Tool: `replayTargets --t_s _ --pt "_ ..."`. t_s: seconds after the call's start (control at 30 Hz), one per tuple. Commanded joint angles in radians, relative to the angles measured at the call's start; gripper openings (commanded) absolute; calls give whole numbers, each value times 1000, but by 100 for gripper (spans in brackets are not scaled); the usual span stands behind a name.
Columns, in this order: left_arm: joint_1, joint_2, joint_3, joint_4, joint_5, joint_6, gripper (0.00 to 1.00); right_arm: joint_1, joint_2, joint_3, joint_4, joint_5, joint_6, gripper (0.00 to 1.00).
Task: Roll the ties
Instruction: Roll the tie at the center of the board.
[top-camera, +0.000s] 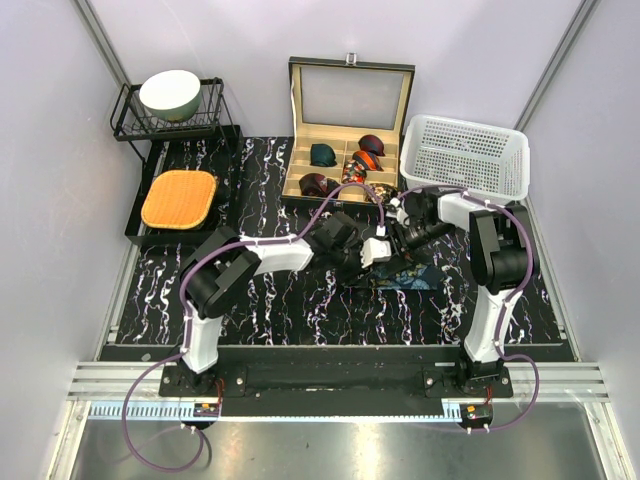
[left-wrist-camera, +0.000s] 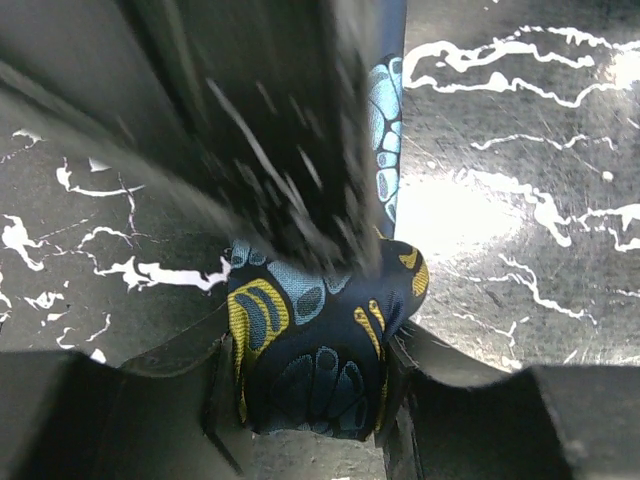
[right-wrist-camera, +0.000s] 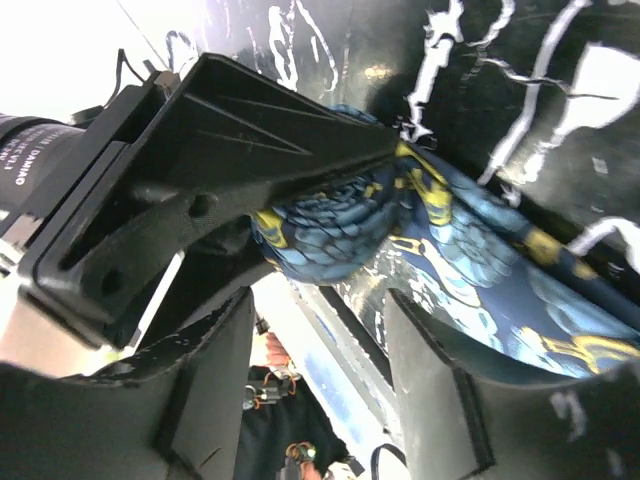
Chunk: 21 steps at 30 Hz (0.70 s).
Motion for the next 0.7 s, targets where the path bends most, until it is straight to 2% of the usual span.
replayTargets --t_s 0.0,0.03,0.13,0.17,0.27,0.4,0.5,0.67 --pt "-6 96 -4 -218 -114 -43 30 31 -9 -25 99 -60 52 58" --pt "-9 98 -1 -218 -114 -44 31 34 6 -33 118 -53 60 58" --pt "-12 102 6 -224 -114 -55 33 37 55 -22 141 -49 57 50" --pt "-12 104 8 -222 -107 -55 36 37 61 -19 147 -27 54 34" --pt "-12 90 -7 -199 -71 -48 41 39 80 -12 139 32 39 1" --pt "2 55 -67 -92 7 -46 60 36 106 -4 119 102 16 0" --pt "9 47 -78 -6 67 -37 68 36 135 2 102 136 7 0" --pt "15 67 -23 91 151 -60 71 36 161 13 78 204 -7 0"
